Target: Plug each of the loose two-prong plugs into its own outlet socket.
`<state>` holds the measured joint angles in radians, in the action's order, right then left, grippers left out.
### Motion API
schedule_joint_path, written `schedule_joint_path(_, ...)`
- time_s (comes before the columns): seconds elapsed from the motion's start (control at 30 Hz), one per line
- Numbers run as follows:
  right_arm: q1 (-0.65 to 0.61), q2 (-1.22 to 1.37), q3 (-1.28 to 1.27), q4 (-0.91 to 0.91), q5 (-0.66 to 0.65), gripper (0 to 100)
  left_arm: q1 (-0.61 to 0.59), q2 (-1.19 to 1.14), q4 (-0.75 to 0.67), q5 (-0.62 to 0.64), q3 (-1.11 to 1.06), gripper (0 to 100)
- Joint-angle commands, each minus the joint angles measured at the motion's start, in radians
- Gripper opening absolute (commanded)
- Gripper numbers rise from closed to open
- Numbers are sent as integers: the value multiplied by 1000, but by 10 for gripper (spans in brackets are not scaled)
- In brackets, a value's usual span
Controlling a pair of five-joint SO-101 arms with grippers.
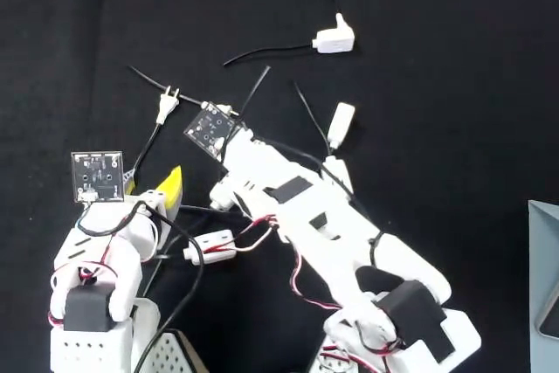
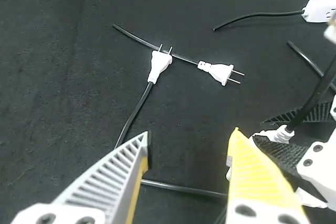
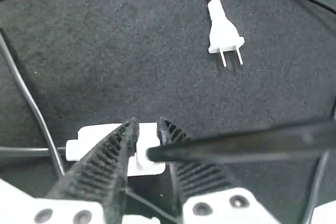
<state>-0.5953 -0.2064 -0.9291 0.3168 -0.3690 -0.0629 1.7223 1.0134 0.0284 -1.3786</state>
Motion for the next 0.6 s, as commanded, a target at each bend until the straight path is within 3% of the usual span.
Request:
schedule_joint_path(0.0, 20, 18, 22, 5, -5, 12, -15, 6, -2, 0, 61, 241)
schedule_joint_path(0.27, 37, 125, 27, -23, -5, 11, -16, 6, -2, 0, 62, 241)
schedule_joint_path(0.57, 83, 131, 27, 20, -101, 11, -16, 6, -2, 0, 64, 241)
